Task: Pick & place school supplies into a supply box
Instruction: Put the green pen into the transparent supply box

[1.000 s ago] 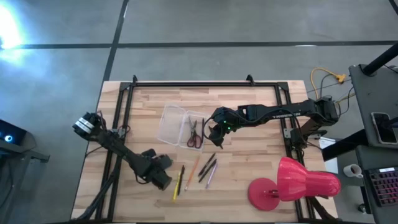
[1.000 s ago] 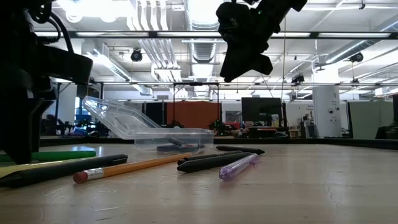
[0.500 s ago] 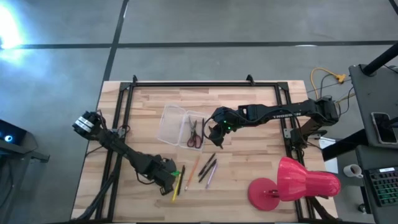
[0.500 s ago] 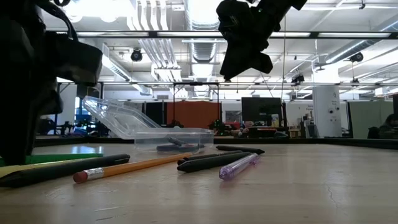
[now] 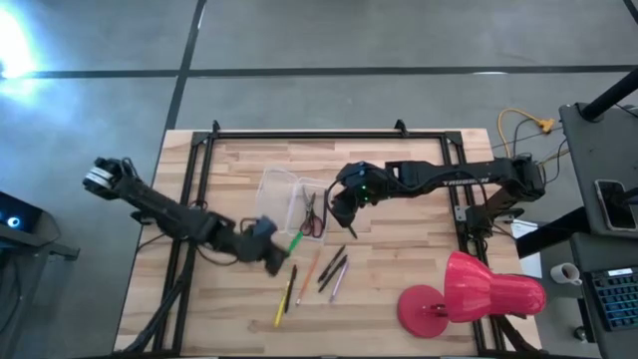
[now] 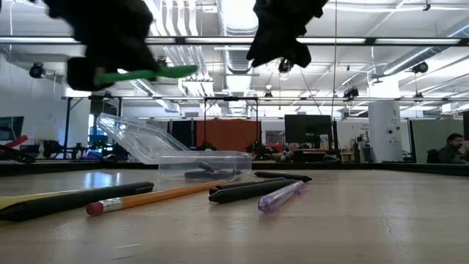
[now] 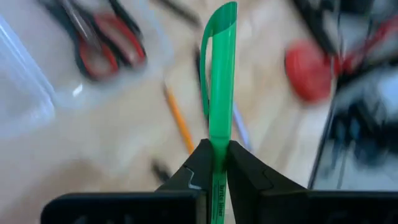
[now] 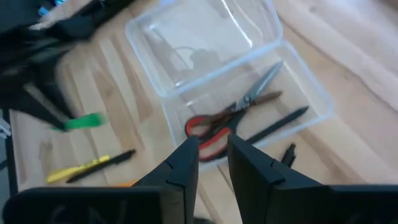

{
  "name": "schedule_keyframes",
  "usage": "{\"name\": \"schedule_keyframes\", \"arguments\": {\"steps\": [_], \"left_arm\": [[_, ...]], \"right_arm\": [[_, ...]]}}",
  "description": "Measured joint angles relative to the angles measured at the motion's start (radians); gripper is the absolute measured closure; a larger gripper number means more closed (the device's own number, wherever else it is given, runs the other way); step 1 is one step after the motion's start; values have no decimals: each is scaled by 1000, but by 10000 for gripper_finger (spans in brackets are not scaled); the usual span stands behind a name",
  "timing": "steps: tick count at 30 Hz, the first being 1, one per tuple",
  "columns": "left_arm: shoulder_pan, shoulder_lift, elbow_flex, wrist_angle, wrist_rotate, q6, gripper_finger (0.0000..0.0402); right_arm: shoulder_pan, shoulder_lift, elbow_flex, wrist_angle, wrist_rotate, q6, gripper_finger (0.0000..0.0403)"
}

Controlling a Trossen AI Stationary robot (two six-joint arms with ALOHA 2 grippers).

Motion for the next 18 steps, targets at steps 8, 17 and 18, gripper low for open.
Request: {"name": "schedule_keyframes", "arguments": {"steps": [8,17,18], "left_arm": [[285,62,-46,172,13,9,391],[385,178,15,176,62,10,292],[385,187,23,176,71,11,281]], "right_arm": [[0,0,35,-14,2,-32,330],[0,0,34,-129,26,-44,325],[0,0,34,-140,29,-44,326]]}}
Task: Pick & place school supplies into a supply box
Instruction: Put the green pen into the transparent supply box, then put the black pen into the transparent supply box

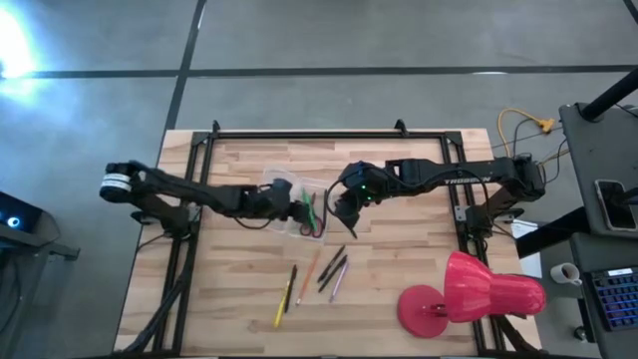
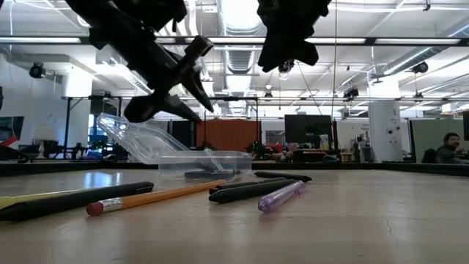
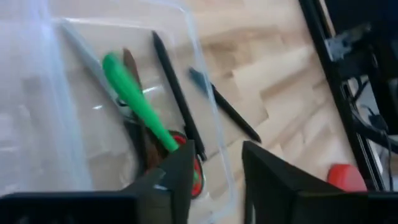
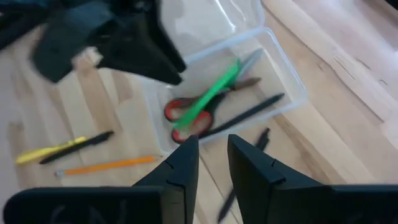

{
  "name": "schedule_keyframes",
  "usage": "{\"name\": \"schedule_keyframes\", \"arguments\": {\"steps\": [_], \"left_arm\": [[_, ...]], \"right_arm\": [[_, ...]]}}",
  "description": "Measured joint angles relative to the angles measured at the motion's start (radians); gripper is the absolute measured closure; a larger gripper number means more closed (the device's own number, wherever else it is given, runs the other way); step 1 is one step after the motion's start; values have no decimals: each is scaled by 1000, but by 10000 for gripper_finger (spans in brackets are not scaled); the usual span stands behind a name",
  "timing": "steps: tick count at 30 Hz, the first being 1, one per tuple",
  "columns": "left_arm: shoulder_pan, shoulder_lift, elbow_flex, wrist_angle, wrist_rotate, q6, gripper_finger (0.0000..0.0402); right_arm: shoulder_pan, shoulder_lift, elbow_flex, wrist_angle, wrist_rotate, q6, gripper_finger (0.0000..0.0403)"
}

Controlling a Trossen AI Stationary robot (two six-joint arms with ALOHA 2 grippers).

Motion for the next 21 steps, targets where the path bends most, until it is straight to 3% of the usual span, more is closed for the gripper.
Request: {"name": "schedule_keyframes", "arguments": {"steps": [5,11,16,18,21], "left_arm": [[0,-4,4,-9,82,2,248],[-21,-54,2,-54,263,37,243],[-20,-73,2,-42,334,36,243],[-21,-74,2,-42,335,36,242],[-21,-74,2,-42,338,36,242]], "right_arm": [[0,0,-1,-20,3,7,334],[7,0,-13,-22,-4,-25,335],[6,0,-17,21,-14,33,335],[5,0,-10,22,-90,114,335],[7,12,-14,-1,-215,103,335]]}}
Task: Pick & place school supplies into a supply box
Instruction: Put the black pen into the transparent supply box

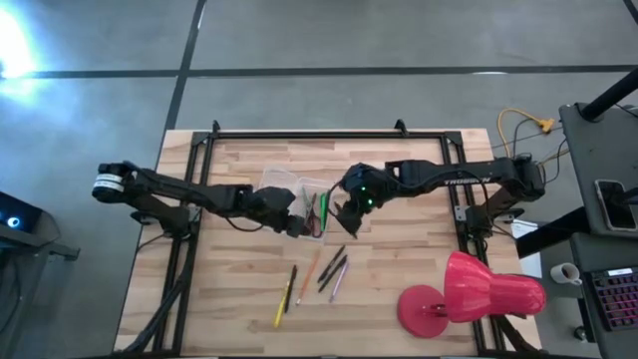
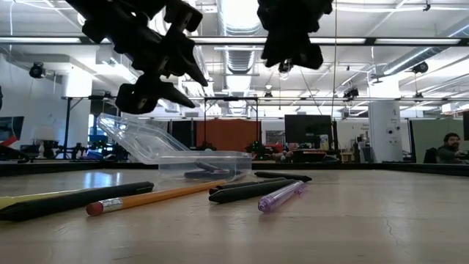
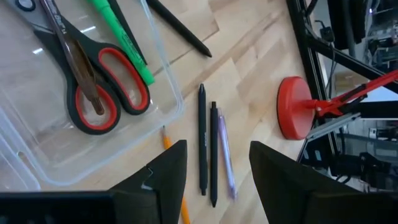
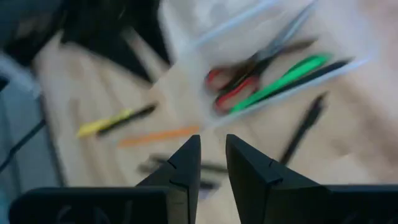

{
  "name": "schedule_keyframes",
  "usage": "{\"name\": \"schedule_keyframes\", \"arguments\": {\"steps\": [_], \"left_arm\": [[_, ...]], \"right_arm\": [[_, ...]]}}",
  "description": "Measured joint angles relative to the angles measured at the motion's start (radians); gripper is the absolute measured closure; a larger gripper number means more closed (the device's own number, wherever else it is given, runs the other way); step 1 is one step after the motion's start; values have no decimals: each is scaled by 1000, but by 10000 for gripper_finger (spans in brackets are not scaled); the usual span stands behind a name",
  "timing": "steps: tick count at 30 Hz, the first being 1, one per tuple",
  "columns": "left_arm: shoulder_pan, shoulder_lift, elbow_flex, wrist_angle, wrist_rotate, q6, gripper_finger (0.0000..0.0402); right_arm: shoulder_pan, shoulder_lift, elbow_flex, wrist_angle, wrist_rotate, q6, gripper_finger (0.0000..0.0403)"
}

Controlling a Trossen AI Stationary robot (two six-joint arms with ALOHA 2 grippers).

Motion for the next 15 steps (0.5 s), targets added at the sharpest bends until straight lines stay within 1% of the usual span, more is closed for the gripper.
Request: {"name": "schedule_keyframes", "arguments": {"steps": [2,5,7,9,11,15], "left_arm": [[0,0,0,0,0,2,242],[0,0,0,0,0,15,242],[-3,0,0,0,0,18,242],[-5,0,0,2,0,18,242],[-5,0,0,6,0,18,242],[-5,0,0,7,5,33,242]], "right_arm": [[6,24,-16,-75,12,26,335],[3,81,-44,-179,124,106,335],[-2,118,-49,-238,160,168,335],[-5,160,-48,-254,160,204,335],[0,200,-49,-227,155,196,335],[13,261,-48,-165,103,160,335]]}}
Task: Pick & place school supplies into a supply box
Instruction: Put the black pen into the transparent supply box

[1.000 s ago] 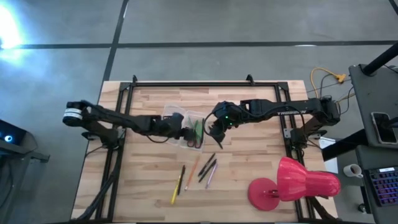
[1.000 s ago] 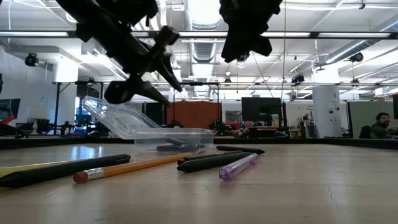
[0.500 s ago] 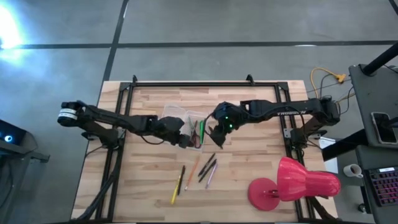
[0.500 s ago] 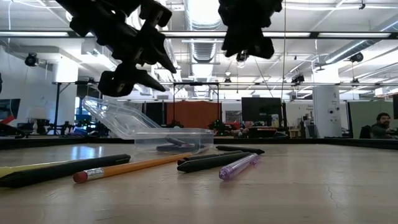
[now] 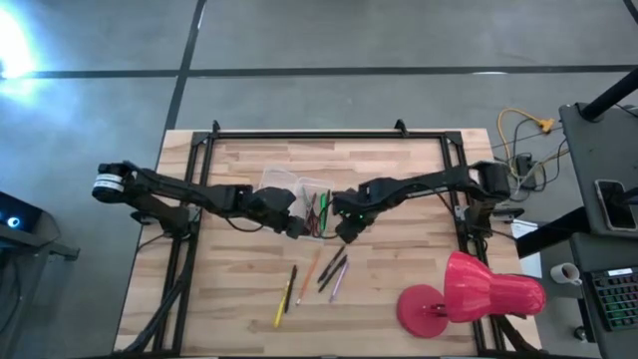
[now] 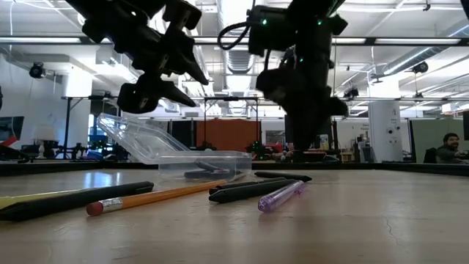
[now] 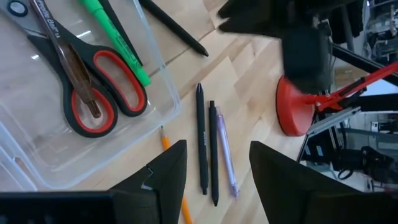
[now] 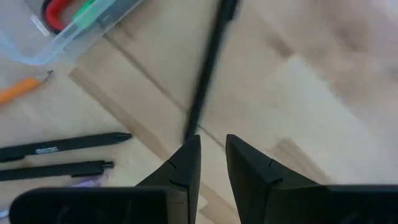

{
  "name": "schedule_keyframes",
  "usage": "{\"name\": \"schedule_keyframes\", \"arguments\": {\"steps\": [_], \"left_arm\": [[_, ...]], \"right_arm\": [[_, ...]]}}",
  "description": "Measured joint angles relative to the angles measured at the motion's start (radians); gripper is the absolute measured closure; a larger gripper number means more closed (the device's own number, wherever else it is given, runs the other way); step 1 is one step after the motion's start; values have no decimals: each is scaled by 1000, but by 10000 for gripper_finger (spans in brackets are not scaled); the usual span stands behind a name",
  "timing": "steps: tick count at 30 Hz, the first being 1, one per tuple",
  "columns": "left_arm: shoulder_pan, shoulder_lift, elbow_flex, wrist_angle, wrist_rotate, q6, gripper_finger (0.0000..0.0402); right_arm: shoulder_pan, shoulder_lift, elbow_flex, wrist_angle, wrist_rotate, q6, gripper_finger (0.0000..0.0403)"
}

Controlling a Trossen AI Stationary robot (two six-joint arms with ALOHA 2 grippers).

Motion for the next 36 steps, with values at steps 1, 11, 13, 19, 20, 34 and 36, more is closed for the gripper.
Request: {"name": "schedule_keyframes", "arguments": {"steps": [1,11,13,19,20,34,36], "left_arm": [[0,0,0,0,6,5,242],[-8,0,0,-22,17,11,242],[-8,0,0,-23,22,12,242],[-8,-1,0,-27,32,37,242],[-8,-1,-1,-31,33,37,242],[-8,-2,-2,-107,50,37,242],[-8,-2,-2,-119,51,37,242]], "right_arm": [[7,14,0,9,-2,-8,335],[55,36,0,95,36,-50,285],[54,36,1,123,39,-50,269],[54,83,-8,131,117,-57,245],[54,96,-11,136,129,-68,246],[57,168,-9,157,137,-104,378],[57,138,-14,151,166,-77,383]]}}
